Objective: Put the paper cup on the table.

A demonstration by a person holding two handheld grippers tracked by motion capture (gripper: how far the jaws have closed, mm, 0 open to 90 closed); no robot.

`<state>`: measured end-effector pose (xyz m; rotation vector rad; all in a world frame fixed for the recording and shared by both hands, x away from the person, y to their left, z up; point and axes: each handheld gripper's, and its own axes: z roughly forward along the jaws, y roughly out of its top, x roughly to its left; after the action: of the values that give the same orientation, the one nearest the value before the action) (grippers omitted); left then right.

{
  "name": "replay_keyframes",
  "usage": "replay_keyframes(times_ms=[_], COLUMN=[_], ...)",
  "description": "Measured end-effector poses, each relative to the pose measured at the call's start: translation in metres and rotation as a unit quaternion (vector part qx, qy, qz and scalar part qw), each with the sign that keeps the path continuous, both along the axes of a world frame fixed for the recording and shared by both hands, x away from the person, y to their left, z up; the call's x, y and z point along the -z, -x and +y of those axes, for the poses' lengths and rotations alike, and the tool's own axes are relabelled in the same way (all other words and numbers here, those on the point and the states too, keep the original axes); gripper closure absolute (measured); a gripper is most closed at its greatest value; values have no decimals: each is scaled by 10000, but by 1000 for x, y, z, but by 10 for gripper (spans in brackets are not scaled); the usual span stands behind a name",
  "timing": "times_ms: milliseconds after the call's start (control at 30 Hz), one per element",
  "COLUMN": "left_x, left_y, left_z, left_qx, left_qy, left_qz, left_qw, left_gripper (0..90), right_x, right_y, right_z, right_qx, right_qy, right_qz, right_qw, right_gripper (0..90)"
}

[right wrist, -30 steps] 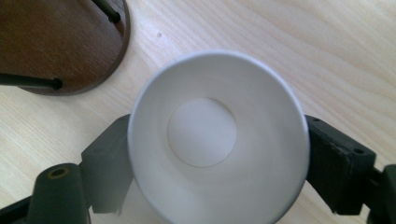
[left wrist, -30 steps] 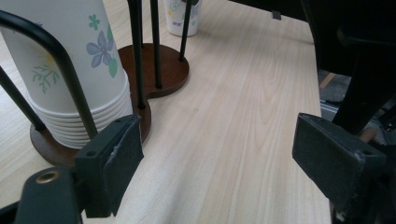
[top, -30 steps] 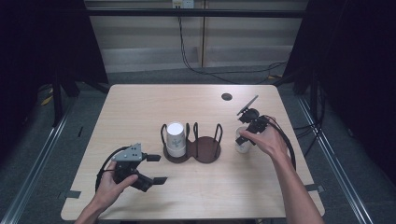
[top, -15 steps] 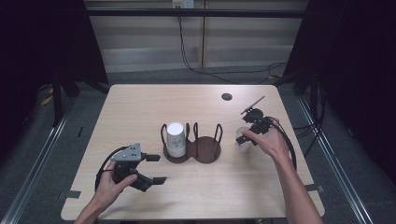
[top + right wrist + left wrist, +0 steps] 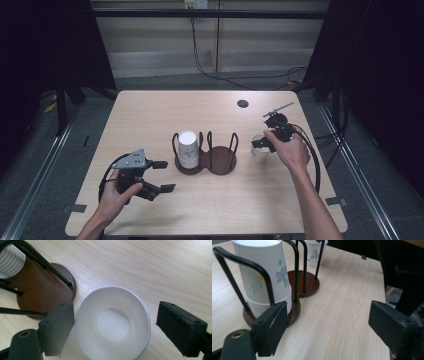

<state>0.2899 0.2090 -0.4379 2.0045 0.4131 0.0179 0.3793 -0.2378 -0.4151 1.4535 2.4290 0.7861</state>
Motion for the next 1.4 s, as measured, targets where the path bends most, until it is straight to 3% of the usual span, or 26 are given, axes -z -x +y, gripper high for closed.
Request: replay_keyframes(times_ms=[200,300,400,467,533,667,800,1033,1167,1400], left_x=[5,6,7,6,6,7,6,5,3,4], left_y=[-1,0,0,1,1,0,0,0,2,6], left_z=[2,0,-2,-2,-2,-1,2,2,4,5], left_qx=[-24,17,18,7,-28,-189,-271,-527,-538,-667], left_qy=[-19,-63,-80,-88,-81,-120,-113,-91,-112,-52], left_qz=[47,62,62,47,36,-6,-32,-130,-171,-218], left_qw=[10000,10000,9999,9999,10000,9997,9996,9985,9983,9975], left_gripper=[160,161,161,161,165,169,169,169,169,170], right_x=[-8,-8,-7,-6,-4,-4,0,3,4,6], right_y=[6,9,14,20,24,36,47,69,83,113], right_z=[0,1,-1,-3,-6,-12,-13,-13,-12,2], right_qx=[100,57,112,288,293,253,214,467,513,306], right_qy=[-279,-500,-959,-1051,-1181,-1341,-1349,-1256,-1270,-1332], right_qz=[-411,-460,-681,-985,-1033,-1368,-1599,-1917,-2071,-2128], right_qw=[9987,9977,9930,9891,9872,9812,9776,9723,9687,9675], right_gripper=[149,161,186,181,172,170,164,158,158,148])
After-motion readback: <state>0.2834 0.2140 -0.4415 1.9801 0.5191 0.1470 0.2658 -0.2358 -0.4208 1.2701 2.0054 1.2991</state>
